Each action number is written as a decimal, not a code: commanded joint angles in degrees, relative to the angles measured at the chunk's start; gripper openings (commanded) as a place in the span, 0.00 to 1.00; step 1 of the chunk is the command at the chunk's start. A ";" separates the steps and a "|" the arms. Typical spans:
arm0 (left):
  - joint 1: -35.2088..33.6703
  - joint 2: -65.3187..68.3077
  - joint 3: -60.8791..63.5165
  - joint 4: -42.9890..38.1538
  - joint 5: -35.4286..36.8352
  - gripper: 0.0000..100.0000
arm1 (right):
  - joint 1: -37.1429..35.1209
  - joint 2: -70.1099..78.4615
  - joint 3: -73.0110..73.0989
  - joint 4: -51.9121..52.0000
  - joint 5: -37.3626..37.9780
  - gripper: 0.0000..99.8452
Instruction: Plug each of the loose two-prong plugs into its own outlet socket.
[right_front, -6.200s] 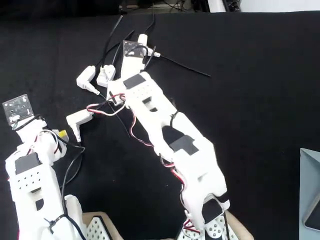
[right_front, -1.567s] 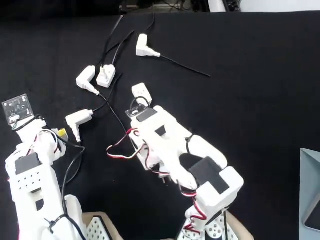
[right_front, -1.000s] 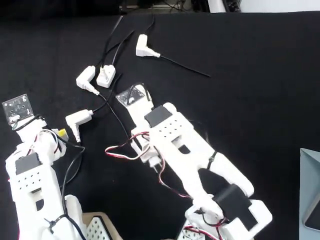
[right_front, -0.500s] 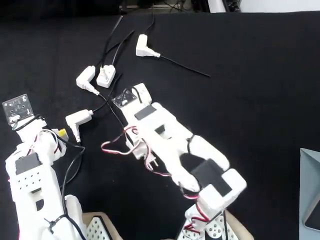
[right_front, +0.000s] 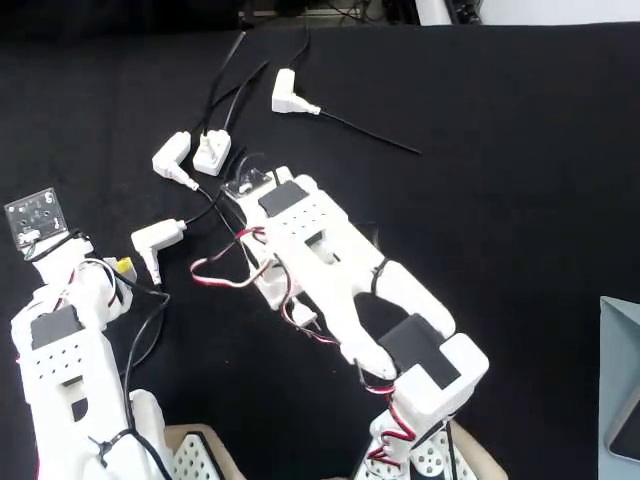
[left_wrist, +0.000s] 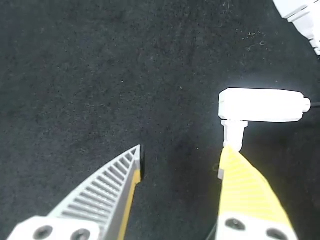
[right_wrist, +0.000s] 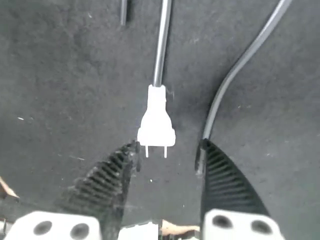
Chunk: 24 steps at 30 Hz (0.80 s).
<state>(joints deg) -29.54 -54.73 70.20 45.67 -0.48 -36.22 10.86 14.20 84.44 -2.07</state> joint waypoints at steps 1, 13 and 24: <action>-0.22 -0.97 -0.13 -1.14 0.00 0.25 | 0.35 -0.31 4.00 -3.34 -0.35 0.18; -0.22 -0.97 -0.13 -1.14 0.00 0.25 | 0.44 -0.84 9.10 -9.93 -0.35 0.18; -0.22 -0.97 -0.13 -1.14 0.00 0.25 | 1.49 -0.48 3.03 -3.08 -0.44 0.18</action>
<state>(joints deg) -29.54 -54.73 70.20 45.67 -0.48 -36.31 10.86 20.09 80.75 -2.07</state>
